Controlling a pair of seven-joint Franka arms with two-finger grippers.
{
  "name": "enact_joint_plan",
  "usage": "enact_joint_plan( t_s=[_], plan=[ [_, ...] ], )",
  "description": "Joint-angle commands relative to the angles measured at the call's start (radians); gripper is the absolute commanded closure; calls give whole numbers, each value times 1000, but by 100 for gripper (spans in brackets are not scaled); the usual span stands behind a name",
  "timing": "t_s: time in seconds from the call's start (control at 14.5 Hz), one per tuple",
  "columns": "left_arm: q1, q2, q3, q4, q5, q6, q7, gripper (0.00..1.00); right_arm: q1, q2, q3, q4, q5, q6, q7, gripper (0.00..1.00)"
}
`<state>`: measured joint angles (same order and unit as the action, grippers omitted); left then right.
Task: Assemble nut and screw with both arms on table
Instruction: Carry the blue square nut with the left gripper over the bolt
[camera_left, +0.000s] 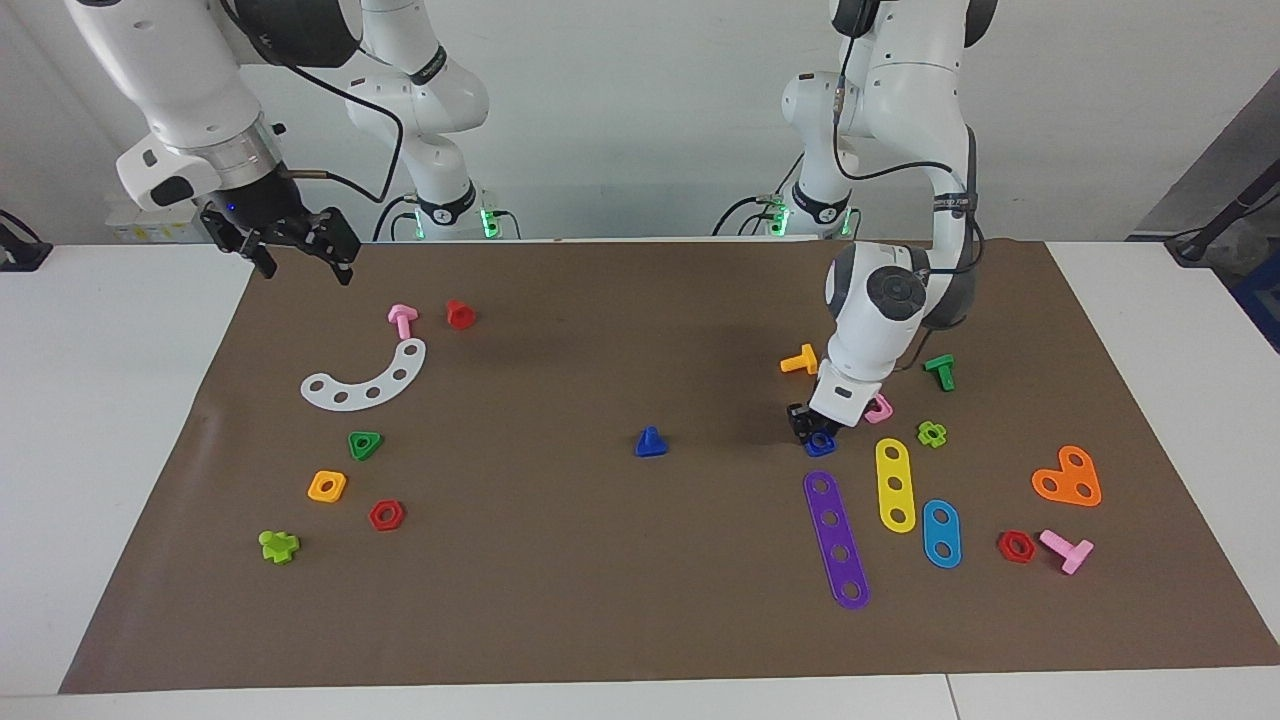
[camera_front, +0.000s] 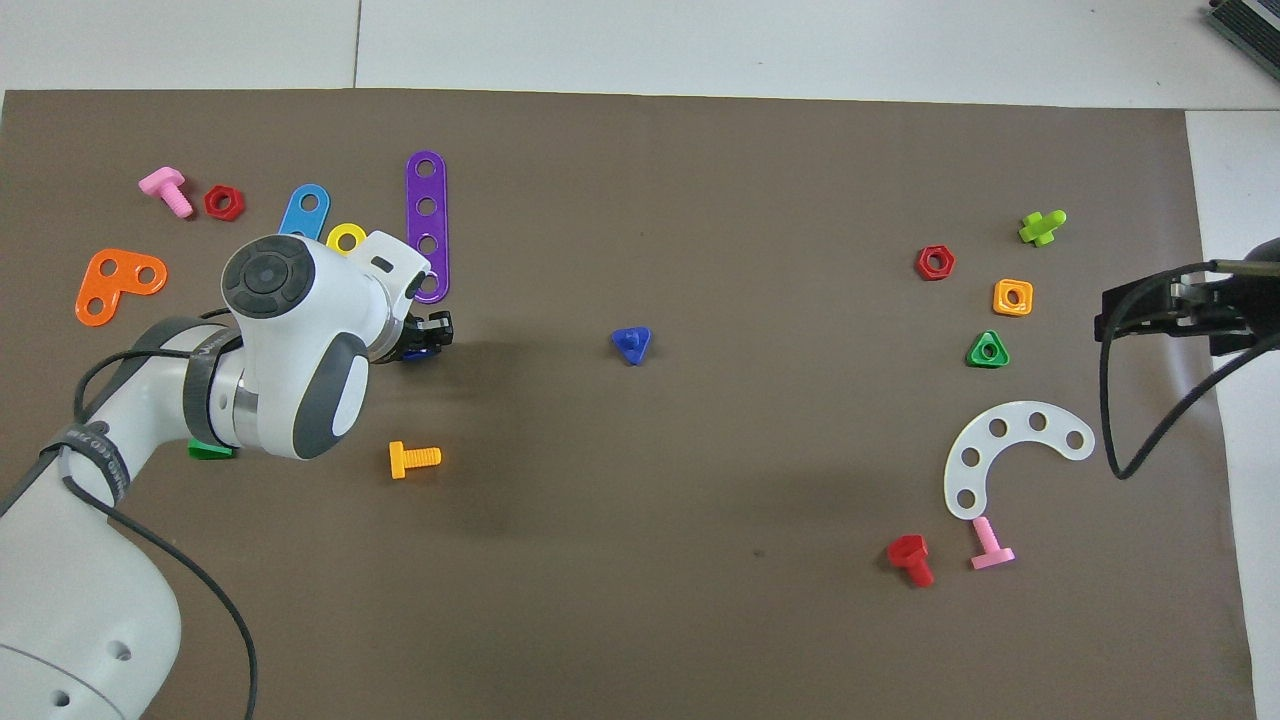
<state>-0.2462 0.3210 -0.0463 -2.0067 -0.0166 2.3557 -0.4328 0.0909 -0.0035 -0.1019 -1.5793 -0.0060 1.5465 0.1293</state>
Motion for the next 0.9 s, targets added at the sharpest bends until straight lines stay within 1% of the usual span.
enact_joint_plan(
  t_s=[0.0,0.07,0.14,0.28,0.34,0.41,0.48,0.62,0.76,0.83],
  plan=[
    [-24,-7,17,-23,0,14,0,75,-10,-16,7,-14,4,-2,-10,0],
    [-24,-7,17,-21,1,16,3,84,-17,-16,7,-14,14,-3,-11,0],
    [-24,-7,17,-18,1,16,3,89,-17,-16,7,-13,18,0,-13,0],
    [-24,-5,17,-1,7,16,3,90,-7,-18,7,-14,18,-2,-17,0],
    [-24,-3,17,23,7,13,3,90,-3,-18,7,-16,20,-11,-19,0],
    [-31,16,16,69,7,-12,3,90,-3,-18,7,-16,18,-8,-19,0],
    [-56,27,17,127,7,-71,2,90,-5,-18,7,-16,18,-8,-19,0],
    [-100,44,19,195,6,-150,-4,90,-7,-18,7,-16,18,-8,-19,0],
    [-155,64,19,244,-6,-171,-35,90,-5,-18,7,-16,18,-8,-19,0],
    [-169,85,17,297,-6,-179,-50,90,-5,-18,7,-16,18,-8,-19,0]
  ],
)
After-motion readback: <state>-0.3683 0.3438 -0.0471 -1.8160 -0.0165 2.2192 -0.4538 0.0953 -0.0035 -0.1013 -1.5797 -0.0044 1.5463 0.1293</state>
